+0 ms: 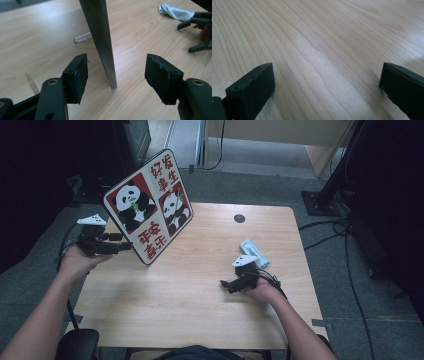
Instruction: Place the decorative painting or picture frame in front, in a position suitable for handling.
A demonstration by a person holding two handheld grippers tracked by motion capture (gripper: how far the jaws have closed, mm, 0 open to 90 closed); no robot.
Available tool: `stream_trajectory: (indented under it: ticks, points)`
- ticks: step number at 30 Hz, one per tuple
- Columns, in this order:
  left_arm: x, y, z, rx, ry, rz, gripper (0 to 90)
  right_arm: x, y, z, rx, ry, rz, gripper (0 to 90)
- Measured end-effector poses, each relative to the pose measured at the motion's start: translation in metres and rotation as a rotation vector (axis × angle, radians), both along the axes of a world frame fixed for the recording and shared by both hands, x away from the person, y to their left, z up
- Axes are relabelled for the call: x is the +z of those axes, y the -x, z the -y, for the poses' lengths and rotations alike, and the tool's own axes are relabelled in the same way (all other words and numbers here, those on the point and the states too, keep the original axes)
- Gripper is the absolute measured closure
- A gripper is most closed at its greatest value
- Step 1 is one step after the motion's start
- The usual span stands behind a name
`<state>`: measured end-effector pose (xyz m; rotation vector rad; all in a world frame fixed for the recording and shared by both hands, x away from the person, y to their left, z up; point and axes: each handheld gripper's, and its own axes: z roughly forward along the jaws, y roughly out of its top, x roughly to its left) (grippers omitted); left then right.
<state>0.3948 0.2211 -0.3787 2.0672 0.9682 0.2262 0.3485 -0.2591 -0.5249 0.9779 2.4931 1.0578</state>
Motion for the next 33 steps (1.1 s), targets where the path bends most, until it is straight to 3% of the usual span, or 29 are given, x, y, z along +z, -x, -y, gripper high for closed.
stream_trajectory:
  ticks: [11, 24, 33]
  points:
    - [0.034, -0.017, 0.001, 0.012, -0.010, 0.042, 36.3, 0.000, 0.000, 0.000, 0.000, 0.001, 0.001, 0.0]
    - [0.068, -0.042, 0.003, 0.001, -0.035, 0.037, 39.6, 0.000, 0.000, 0.000, 0.001, 0.001, 0.000, 0.0]
    - [0.090, -0.064, 0.008, -0.014, -0.080, 0.024, 40.8, 0.000, 0.000, 0.000, 0.001, 0.001, 0.000, 0.0]
